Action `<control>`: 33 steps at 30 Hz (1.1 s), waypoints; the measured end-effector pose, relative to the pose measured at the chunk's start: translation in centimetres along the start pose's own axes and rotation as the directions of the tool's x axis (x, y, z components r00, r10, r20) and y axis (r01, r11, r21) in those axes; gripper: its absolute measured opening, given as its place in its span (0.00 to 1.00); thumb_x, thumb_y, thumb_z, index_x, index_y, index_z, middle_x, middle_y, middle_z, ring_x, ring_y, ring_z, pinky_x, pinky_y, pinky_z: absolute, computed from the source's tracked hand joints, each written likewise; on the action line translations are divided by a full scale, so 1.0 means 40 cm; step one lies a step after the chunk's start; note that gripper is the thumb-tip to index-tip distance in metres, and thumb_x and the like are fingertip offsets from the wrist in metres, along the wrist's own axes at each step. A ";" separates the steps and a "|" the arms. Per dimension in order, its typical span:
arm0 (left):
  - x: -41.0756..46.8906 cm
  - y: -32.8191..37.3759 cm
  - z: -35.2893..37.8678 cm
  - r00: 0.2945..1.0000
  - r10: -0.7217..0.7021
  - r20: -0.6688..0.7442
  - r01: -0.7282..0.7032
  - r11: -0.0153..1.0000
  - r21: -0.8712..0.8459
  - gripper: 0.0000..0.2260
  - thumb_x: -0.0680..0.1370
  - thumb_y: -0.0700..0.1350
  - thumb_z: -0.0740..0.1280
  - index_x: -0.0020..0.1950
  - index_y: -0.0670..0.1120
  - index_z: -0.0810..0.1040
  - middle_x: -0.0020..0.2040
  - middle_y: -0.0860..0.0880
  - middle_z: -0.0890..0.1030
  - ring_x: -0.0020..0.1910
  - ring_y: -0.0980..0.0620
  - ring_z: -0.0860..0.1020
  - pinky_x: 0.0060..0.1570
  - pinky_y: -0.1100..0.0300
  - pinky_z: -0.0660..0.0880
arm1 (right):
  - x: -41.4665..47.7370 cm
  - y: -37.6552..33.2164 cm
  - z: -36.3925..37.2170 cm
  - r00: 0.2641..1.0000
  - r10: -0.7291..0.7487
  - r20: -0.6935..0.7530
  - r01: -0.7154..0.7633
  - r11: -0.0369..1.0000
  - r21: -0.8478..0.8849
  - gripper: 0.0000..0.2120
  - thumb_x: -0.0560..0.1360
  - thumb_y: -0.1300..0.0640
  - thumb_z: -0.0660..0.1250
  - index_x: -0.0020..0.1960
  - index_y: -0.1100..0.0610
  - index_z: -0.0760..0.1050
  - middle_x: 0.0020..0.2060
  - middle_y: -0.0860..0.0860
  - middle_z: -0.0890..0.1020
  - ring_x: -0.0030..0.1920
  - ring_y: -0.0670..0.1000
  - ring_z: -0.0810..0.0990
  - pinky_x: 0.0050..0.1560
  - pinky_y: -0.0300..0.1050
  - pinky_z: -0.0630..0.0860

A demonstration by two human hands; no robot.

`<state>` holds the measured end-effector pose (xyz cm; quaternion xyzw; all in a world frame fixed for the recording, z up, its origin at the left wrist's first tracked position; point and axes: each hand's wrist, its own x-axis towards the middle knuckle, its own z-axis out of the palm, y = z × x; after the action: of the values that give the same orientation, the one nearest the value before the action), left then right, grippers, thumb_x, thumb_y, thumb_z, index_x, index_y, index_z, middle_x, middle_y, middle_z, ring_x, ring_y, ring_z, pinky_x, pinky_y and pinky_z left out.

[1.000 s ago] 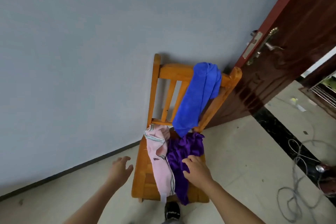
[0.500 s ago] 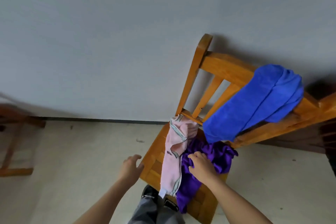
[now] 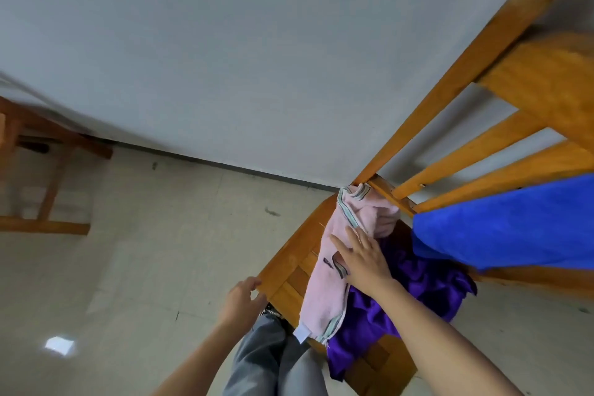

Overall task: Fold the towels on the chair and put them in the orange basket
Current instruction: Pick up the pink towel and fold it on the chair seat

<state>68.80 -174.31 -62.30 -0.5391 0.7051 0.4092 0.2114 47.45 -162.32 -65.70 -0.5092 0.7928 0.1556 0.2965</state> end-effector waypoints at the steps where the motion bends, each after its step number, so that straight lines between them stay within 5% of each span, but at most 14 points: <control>1: 0.010 -0.005 0.001 1.000 -0.004 -0.003 0.004 1.000 -0.006 0.14 0.79 0.44 0.61 0.64 0.43 0.72 0.62 0.46 0.75 0.58 0.51 0.74 0.54 0.63 0.69 | 0.015 -0.002 0.005 1.000 0.013 -0.015 -0.013 1.000 -0.003 0.34 0.77 0.52 0.62 0.76 0.49 0.46 0.76 0.58 0.48 0.75 0.60 0.46 0.73 0.56 0.51; 4: 0.032 -0.005 0.000 1.000 -0.001 -0.009 0.001 1.000 -0.012 0.15 0.79 0.44 0.61 0.65 0.43 0.72 0.62 0.46 0.75 0.59 0.50 0.73 0.53 0.64 0.68 | 0.034 0.001 0.017 0.993 0.071 -0.090 -0.066 0.996 0.062 0.21 0.78 0.53 0.60 0.70 0.50 0.64 0.73 0.56 0.61 0.73 0.58 0.56 0.70 0.53 0.58; 8: 0.030 0.029 0.000 1.000 0.010 -0.006 -0.010 0.999 -0.036 0.15 0.79 0.44 0.61 0.66 0.44 0.71 0.63 0.46 0.75 0.59 0.50 0.73 0.55 0.62 0.69 | 0.015 0.002 -0.004 0.958 0.131 -0.253 -0.053 0.954 0.295 0.11 0.73 0.56 0.67 0.55 0.53 0.78 0.49 0.51 0.81 0.53 0.54 0.77 0.54 0.48 0.70; 10: 0.010 0.061 0.000 0.999 0.051 0.011 -0.051 0.997 -0.056 0.16 0.79 0.43 0.61 0.67 0.44 0.70 0.64 0.46 0.74 0.61 0.50 0.73 0.57 0.61 0.70 | -0.016 -0.003 -0.032 0.921 0.137 -0.364 0.017 0.920 0.391 0.09 0.65 0.62 0.75 0.44 0.56 0.79 0.34 0.50 0.82 0.36 0.54 0.80 0.40 0.46 0.74; 12: -0.022 0.104 -0.009 0.993 0.114 0.027 -0.111 0.989 -0.093 0.18 0.78 0.44 0.63 0.68 0.45 0.69 0.65 0.47 0.73 0.62 0.50 0.73 0.57 0.62 0.69 | -0.060 -0.012 -0.067 0.892 0.118 -0.437 0.092 0.898 0.431 0.10 0.62 0.65 0.76 0.40 0.58 0.79 0.28 0.50 0.80 0.29 0.52 0.78 0.33 0.44 0.74; 17: -0.102 0.206 -0.059 0.931 0.361 0.053 -0.349 0.923 -0.160 0.26 0.74 0.48 0.70 0.70 0.49 0.66 0.66 0.50 0.72 0.63 0.52 0.71 0.58 0.63 0.68 | -0.185 -0.035 -0.200 0.856 0.154 -0.493 0.194 0.789 0.583 0.04 0.70 0.66 0.70 0.39 0.62 0.76 0.30 0.46 0.74 0.30 0.45 0.72 0.31 0.31 0.66; 20: -0.140 0.250 -0.087 0.906 0.420 0.048 -0.406 0.896 -0.183 0.25 0.73 0.49 0.71 0.68 0.49 0.69 0.64 0.50 0.73 0.61 0.51 0.72 0.59 0.60 0.70 | -0.248 -0.042 -0.285 0.850 0.199 -0.488 0.220 0.707 0.672 0.02 0.73 0.64 0.67 0.46 0.61 0.77 0.34 0.47 0.76 0.35 0.45 0.75 0.33 0.32 0.73; 24: -0.182 0.280 -0.137 0.880 0.451 -0.145 -0.471 0.867 -0.162 0.18 0.74 0.48 0.70 0.63 0.47 0.75 0.61 0.48 0.77 0.61 0.48 0.74 0.61 0.55 0.70 | -0.317 -0.043 -0.409 0.814 0.244 -0.526 0.271 0.642 0.717 0.02 0.75 0.62 0.66 0.47 0.59 0.76 0.36 0.50 0.79 0.39 0.49 0.77 0.40 0.38 0.72; 28: -0.217 0.308 -0.206 0.838 0.480 -0.259 -0.537 0.809 -0.239 0.31 0.70 0.52 0.73 0.69 0.49 0.66 0.65 0.49 0.72 0.63 0.49 0.71 0.62 0.52 0.71 | -0.376 -0.052 -0.519 0.786 0.215 -0.579 0.338 0.635 0.694 0.05 0.75 0.63 0.66 0.45 0.55 0.72 0.33 0.41 0.73 0.36 0.35 0.75 0.35 0.27 0.69; 31: -0.251 0.334 -0.243 0.773 0.588 -0.238 -0.632 0.745 -0.215 0.34 0.66 0.58 0.73 0.69 0.51 0.67 0.64 0.51 0.73 0.62 0.51 0.70 0.62 0.55 0.71 | -0.403 -0.066 -0.562 0.771 0.204 -0.603 0.360 0.641 0.678 0.04 0.75 0.61 0.66 0.50 0.59 0.75 0.36 0.45 0.77 0.38 0.40 0.77 0.37 0.28 0.72; 33: -0.276 0.346 -0.256 0.753 0.598 -0.273 -0.655 0.718 -0.234 0.26 0.70 0.55 0.71 0.66 0.49 0.71 0.61 0.52 0.75 0.60 0.51 0.72 0.60 0.54 0.72 | -0.415 -0.084 -0.584 0.767 0.171 -0.618 0.371 0.668 0.645 0.06 0.75 0.60 0.66 0.51 0.61 0.75 0.40 0.49 0.79 0.42 0.46 0.77 0.39 0.29 0.73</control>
<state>60.98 -174.90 -43.41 -0.3282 0.7872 0.5137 -0.0931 48.27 -164.71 -36.94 -0.4117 0.8056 -0.3762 0.1999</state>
